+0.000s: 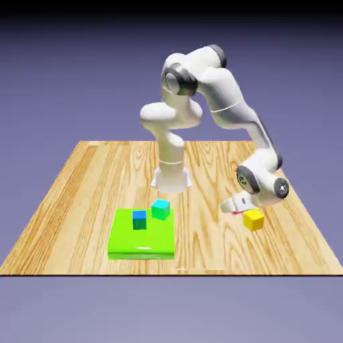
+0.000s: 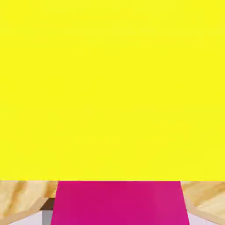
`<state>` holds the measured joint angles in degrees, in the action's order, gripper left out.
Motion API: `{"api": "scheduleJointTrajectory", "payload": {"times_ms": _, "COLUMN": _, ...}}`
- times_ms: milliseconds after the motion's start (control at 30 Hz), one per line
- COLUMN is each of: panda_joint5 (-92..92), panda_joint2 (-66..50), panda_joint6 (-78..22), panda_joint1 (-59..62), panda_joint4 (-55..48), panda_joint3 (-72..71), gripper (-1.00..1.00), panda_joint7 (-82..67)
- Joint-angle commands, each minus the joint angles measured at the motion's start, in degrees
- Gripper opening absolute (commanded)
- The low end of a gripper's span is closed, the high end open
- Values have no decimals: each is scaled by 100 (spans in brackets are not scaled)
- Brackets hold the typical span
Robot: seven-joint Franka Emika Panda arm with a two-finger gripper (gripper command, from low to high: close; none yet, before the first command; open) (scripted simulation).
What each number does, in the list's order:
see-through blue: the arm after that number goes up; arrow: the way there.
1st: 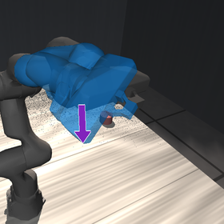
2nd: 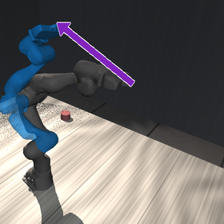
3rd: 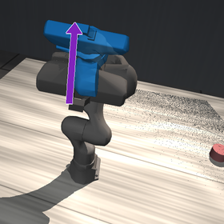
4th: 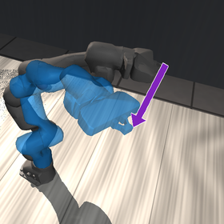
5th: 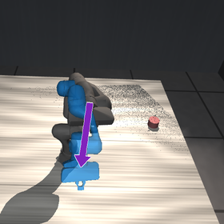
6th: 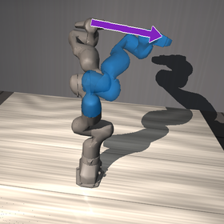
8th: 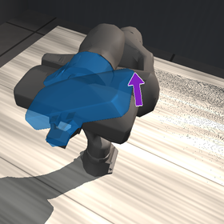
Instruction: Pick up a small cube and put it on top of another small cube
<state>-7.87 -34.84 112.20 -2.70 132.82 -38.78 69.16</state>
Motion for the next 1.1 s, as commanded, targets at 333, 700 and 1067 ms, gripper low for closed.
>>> {"api": "scheduleJointTrajectory", "payload": {"times_ms": 333, "panda_joint5": -454, "panda_joint2": 21, "panda_joint6": -663, "panda_joint1": 1931, "panda_joint4": -169, "panda_joint3": -1096, "gripper": -100, "panda_joint7": 570}}
{"api": "scheduleJointTrajectory", "payload": {"times_ms": 700, "panda_joint5": 1790, "panda_joint2": 2305, "panda_joint6": -1283, "panda_joint1": 4179, "panda_joint4": 255, "panda_joint3": 838, "gripper": -100, "panda_joint7": -419}}
{"api": "scheduleJointTrajectory", "payload": {"times_ms": 1067, "panda_joint5": 2615, "panda_joint2": 2890, "panda_joint6": -1198, "panda_joint1": 3587, "panda_joint4": 588, "panda_joint3": 2559, "gripper": -100, "panda_joint7": -855}}
